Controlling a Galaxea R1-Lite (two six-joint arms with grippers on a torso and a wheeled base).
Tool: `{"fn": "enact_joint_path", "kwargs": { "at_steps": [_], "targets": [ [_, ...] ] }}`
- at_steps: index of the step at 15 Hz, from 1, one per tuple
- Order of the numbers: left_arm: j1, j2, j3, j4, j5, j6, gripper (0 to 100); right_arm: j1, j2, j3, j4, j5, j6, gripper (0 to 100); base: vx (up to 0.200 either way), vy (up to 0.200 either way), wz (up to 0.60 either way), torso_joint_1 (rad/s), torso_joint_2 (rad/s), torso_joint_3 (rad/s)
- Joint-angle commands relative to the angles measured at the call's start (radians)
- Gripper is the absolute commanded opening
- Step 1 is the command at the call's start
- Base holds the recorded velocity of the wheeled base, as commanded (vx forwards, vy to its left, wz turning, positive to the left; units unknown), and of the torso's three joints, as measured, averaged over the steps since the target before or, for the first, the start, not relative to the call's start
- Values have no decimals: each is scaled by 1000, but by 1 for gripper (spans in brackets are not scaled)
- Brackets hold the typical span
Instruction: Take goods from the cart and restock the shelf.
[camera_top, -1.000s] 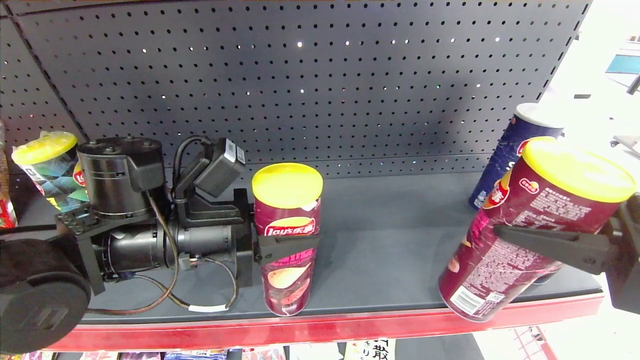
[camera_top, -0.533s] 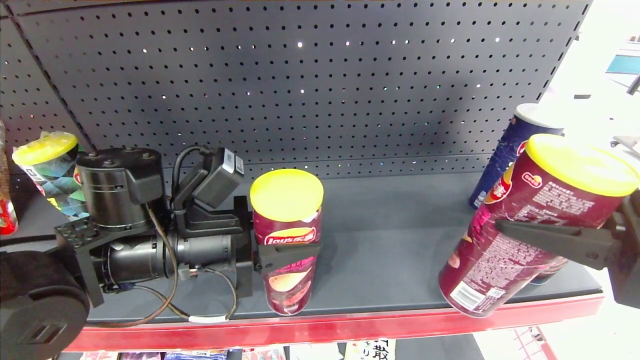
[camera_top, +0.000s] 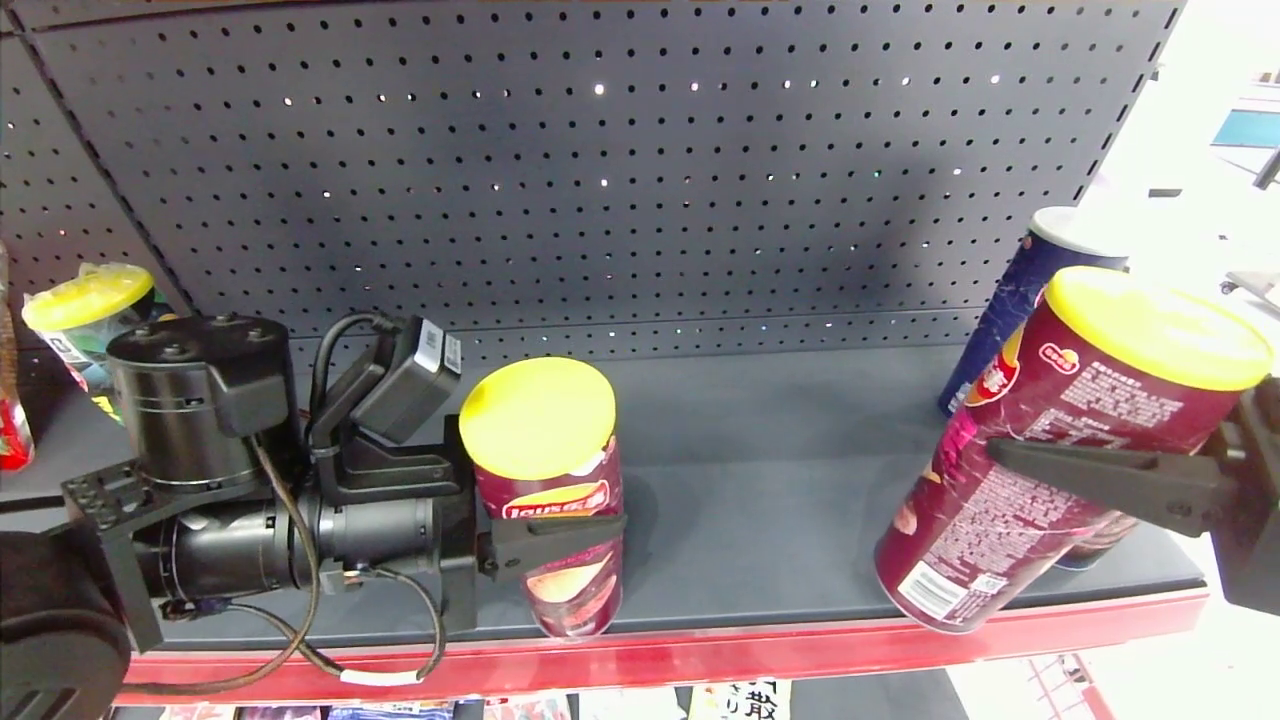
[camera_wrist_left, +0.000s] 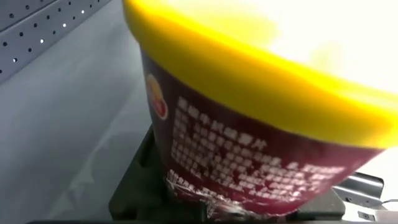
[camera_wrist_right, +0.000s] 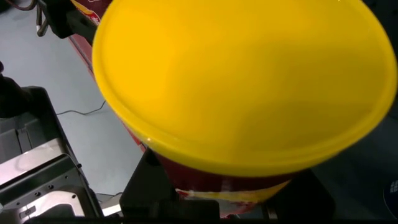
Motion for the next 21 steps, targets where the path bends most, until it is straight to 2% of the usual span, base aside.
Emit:
{"fn": "enact_joint_path", "kwargs": {
  "at_steps": [1,2,8,12,14,19,21],
  "targets": [
    [0,-4,5,-2,-2,3,0,2,19,-16,0,1,-1,0,0,0,0,0,0,0],
    [0,-6,16,-6,-2,4,100,16,41,-34,-2,1,-1,0,0,0,0,0,0,0],
    [12,-9,33,-12,23,3,100,65,211,-179,-2,-1,-4,0,0,0,0,0,0,0],
    [35,-24,50,-35,103,3,100,116,369,-332,-3,-1,-7,0,0,0,0,0,0,0],
    [63,-43,69,-35,110,4,100,137,452,-418,-12,-1,-7,0,0,0,0,0,0,0],
    [72,-130,142,-32,107,0,100,195,625,-548,-63,-4,-4,0,0,0,0,0,0,0],
    [97,-156,168,-31,103,0,100,212,682,-614,-68,-4,-4,0,0,0,0,0,0,0]
  ]
}}
